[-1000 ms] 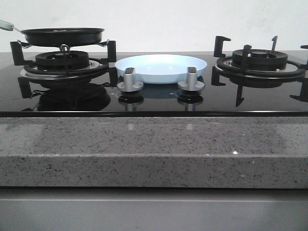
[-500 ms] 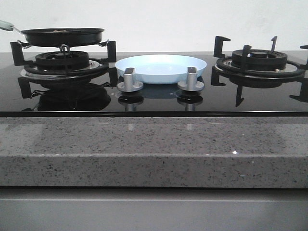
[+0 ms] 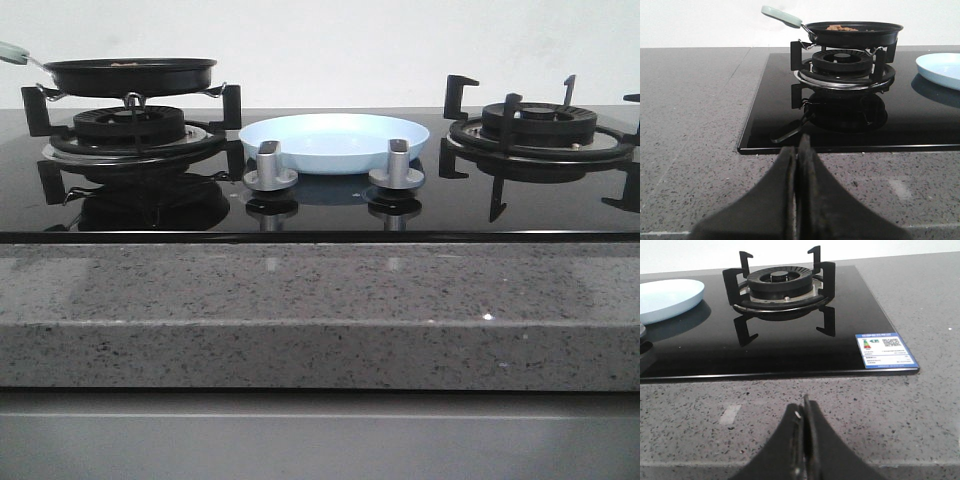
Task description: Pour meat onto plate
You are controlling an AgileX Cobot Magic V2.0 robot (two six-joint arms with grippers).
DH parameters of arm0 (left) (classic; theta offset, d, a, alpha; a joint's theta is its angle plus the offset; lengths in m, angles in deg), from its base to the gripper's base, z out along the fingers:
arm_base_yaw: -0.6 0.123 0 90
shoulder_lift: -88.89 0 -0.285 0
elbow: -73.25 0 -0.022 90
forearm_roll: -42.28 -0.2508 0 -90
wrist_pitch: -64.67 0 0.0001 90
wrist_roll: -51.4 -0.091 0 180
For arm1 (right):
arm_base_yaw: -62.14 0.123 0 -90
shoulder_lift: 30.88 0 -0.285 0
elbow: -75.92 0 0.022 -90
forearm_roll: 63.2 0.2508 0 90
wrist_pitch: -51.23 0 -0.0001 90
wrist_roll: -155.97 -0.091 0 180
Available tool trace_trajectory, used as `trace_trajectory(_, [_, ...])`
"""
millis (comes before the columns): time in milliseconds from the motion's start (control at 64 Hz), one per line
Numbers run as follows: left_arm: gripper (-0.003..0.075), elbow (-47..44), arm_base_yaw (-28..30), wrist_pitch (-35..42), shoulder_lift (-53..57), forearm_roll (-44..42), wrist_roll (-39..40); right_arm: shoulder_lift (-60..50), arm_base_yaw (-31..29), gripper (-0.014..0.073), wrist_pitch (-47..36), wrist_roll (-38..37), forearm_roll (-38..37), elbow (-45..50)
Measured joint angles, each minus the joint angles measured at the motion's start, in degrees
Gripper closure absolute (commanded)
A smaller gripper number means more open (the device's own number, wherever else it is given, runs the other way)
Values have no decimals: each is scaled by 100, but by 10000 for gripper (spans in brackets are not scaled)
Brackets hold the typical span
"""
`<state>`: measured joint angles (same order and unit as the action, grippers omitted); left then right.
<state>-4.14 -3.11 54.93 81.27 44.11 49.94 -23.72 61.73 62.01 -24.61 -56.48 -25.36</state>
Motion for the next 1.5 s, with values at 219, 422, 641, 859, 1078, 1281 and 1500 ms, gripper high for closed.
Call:
trace_trajectory(219, [741,0,0,0,0,0,0,0,0,652,0,0,0,0])
trace_trajectory(422, [741,0,0,0,0,-10,0,0,0,652,0,0,0,0])
trace_trajectory(641, [741,24,0,89,0,175,0,0,0,652,-37,0,0,0])
trace_trajectory(859, [741,769,0,-309,-54,203,0,0,0,652,256,0,-13,-547])
trace_trajectory(1078, [741,1858,0,-395,-1099,152,0,532,0,652,781,0,-36,-1845])
trace_trajectory(1281, [741,2550,0,-418,-2304,152,0,1540,0,652,921,0,-130,-2656])
trace_trajectory(1500, [740,2824,0,-281,-2727,152,0,2039,0,649,955,0,-144,-2946])
